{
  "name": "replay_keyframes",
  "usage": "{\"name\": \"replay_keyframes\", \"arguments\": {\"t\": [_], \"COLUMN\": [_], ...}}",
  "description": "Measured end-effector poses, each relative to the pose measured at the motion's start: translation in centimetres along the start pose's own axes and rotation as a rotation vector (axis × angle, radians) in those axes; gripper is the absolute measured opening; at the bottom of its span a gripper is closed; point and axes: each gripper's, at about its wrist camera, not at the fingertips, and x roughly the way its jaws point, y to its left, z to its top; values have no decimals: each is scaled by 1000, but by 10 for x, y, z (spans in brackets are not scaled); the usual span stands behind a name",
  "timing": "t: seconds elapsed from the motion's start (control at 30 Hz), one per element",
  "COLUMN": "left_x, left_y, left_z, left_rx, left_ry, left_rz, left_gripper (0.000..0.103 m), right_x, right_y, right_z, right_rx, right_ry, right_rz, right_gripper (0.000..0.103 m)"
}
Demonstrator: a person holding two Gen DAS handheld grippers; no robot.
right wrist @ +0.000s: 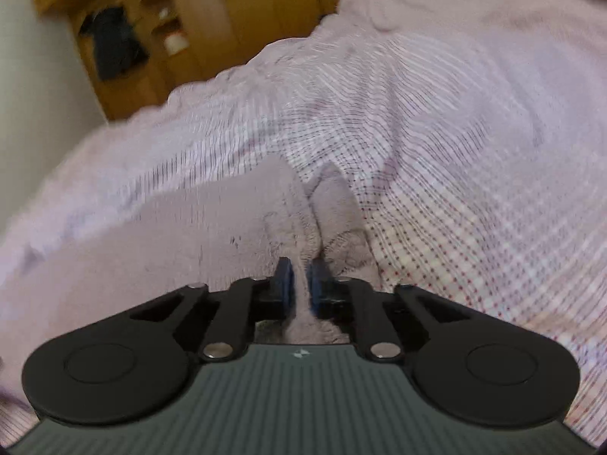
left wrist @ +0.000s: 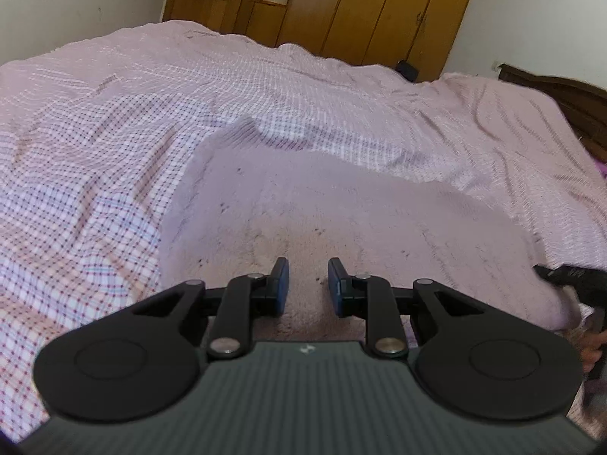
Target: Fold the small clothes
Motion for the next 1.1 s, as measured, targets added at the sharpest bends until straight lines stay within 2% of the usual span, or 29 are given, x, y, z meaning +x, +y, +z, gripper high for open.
{"name": "replay_keyframes", "arguments": {"t": [0.1, 0.2, 0.27, 0.37, 0.5, 0.63, 0.7, 0.73, 0.8, 0.87, 0.9, 0.93, 0.97, 1.03, 1.1], "left_x": [-2, -2, 1, 4, 1, -1, -2, -1, 2, -1, -6, -11, -15, -11, -5], "left_y": [1, 3, 6, 11, 18, 33, 34, 35, 33, 28, 24, 20, 20, 28, 41], "left_z": [0, 1, 2, 4, 10, 15, 15, 14, 12, 10, 9, 7, 6, 4, 0], "left_rx": [14, 13, 8, -3, -27, -121, -108, -92, -63, -18, 21, 61, 81, 79, 42], "left_ry": [-13, -20, -16, -20, -36, 23, 26, 30, 33, 18, 1, -22, -28, 16, 58], "left_rz": [8, 33, 72, 132, 202, 155, 161, 171, 195, 278, 333, 366, 365, 340, 325], "left_gripper": [24, 24, 24, 24, 24, 24, 24, 24, 24, 27, 25, 25, 25, 25, 23], "right_x": [-16, -41, -47, -43, -42, -39, -19, -10, -8, -19, -29, -38, -44, -47, -30], "right_y": [-5, 0, -1, 2, -9, -12, -7, -6, 2, 18, 30, 43, 54, 72, 68], "right_z": [9, 17, 19, 12, 14, 14, 5, 1, -3, 0, -1, -5, -8, -16, -21], "right_rx": [98, 71, 70, 8, 62, 39, -11, -25, -55, -110, -172, -249, -318, -395, -337], "right_ry": [-64, -143, -130, -93, -100, -96, -20, 0, -18, -86, -158, -222, -249, -213, -59], "right_rz": [-2, -42, -34, -79, -125, -137, -142, -171, -219, -298, -309, -284, -258, -209, -195], "right_gripper": [7, 5, 5, 4, 4, 4, 4, 5, 15, 71, 76, 76, 76, 76, 75]}}
